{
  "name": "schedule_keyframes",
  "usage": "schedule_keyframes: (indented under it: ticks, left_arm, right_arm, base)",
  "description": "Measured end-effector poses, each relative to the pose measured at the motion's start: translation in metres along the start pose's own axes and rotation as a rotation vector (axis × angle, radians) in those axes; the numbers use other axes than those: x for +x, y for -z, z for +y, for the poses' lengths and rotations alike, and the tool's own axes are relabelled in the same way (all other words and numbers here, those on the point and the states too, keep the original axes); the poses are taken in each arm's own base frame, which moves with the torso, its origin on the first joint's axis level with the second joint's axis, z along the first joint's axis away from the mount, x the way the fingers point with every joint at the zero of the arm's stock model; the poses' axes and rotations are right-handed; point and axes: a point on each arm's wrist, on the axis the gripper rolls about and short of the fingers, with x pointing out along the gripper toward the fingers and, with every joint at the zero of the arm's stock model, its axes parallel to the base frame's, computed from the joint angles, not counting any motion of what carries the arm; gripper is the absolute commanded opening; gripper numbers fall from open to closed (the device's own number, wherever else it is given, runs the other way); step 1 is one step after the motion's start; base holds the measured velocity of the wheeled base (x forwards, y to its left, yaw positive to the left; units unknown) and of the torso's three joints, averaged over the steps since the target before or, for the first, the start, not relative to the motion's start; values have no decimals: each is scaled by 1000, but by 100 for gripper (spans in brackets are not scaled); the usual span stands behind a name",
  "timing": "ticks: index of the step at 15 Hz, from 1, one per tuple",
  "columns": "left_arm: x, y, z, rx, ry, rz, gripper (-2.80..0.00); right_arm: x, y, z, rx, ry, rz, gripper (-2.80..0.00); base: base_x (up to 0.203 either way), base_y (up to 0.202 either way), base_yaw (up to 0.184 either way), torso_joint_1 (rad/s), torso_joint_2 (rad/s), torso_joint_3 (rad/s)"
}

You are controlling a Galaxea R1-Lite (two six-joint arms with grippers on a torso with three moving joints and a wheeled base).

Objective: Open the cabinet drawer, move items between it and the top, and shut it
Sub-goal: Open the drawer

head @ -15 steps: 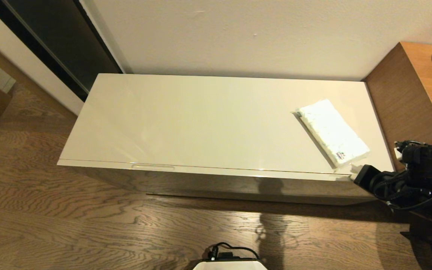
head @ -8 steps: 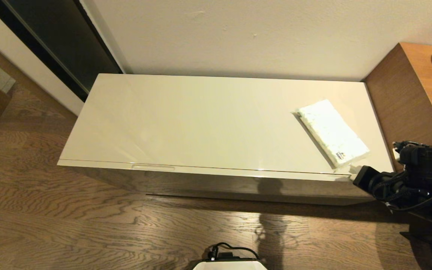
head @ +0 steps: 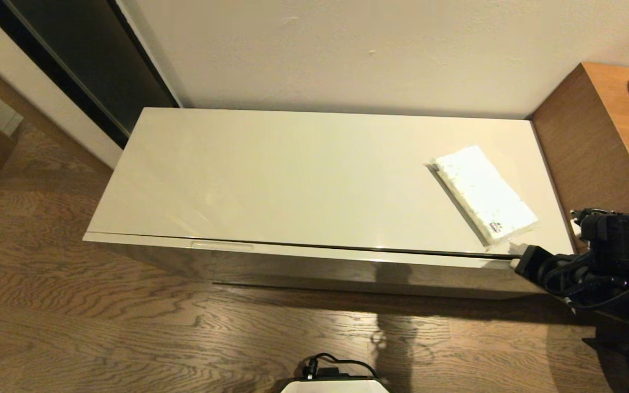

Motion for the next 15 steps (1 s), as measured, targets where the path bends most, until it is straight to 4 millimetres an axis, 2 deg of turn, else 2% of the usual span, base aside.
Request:
schedule_keyframes:
  ticks: [9, 15]
  left_arm:
    - [0, 0, 0, -1, 0, 0, -280]
    - [0, 0, 0, 0, -1, 0, -280]
  right_arm:
    - [-14, 7, -5, 6, 21, 118, -280]
    - [-36, 12, -9, 13, 57, 178, -280]
  base:
    - [0, 0, 0, 0, 0, 0]
    - [0, 0, 0, 0, 0, 0]
